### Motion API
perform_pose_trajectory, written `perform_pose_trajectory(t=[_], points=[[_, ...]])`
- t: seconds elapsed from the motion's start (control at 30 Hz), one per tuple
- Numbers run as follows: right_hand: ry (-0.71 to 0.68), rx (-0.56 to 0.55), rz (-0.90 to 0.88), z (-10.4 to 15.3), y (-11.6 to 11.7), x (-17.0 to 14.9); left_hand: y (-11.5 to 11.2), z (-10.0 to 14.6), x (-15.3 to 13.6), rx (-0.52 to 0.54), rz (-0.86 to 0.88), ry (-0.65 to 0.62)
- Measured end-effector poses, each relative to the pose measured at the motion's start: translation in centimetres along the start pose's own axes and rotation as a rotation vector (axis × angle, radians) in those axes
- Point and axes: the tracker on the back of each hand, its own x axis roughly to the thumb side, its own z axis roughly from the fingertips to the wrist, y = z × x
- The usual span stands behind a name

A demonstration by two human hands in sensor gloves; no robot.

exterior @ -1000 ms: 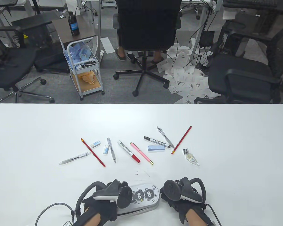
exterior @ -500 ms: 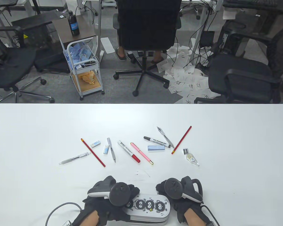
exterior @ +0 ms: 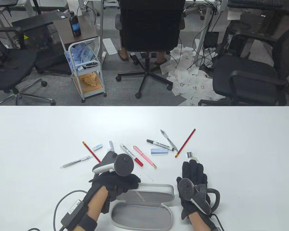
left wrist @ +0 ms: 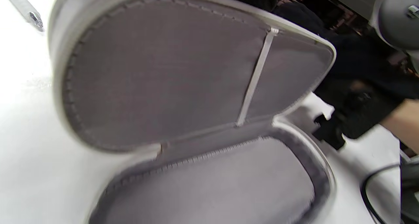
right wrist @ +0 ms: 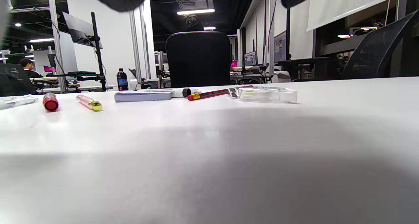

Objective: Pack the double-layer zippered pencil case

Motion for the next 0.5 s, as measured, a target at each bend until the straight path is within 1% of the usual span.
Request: perform_pose_trajectory(t=[0.07, 0.17, 0.27, 0.33, 0.4, 0.43, 0.47, 0.5], points=[[-0.024, 0.009, 0.002, 0.0, 0.1, 0.3, 0.5, -0.7, -0.7, 0.051, 0.039, 0.01], [-0.039, 0.044, -0.014, 0.0, 0.4, 0.3, 0.6, -1.9, -1.7, 0.034, 0.071, 0.059], [-0.054, 0.086, -0.049, -0.1, 0.6, 0.2, 0.3, -3.0, -2.7, 0.046, 0.075, 0.1], [-0.071, 0.093, -0.05, -0.1, 0.6, 0.4, 0.0, -3.5, -3.1, 0.052, 0.063, 0.122], [-0.084, 0.1, -0.043, -0.1, 0.6, 0.5, 0.0, -3.8, -3.6, 0.092, 0.012, 0.135], [-0.084, 0.101, -0.04, -0.1, 0.7, 0.5, 0.2, -3.7, -4.1, 0.13, 0.014, 0.116], [-0.084, 0.103, -0.039, -0.1, 0.7, 0.5, 0.4, -3.5, -4.5, 0.162, 0.037, 0.109], [-0.082, 0.103, -0.041, -0.2, 0.6, 0.5, 1.0, -2.8, -5.1, 0.216, 0.079, 0.102]])
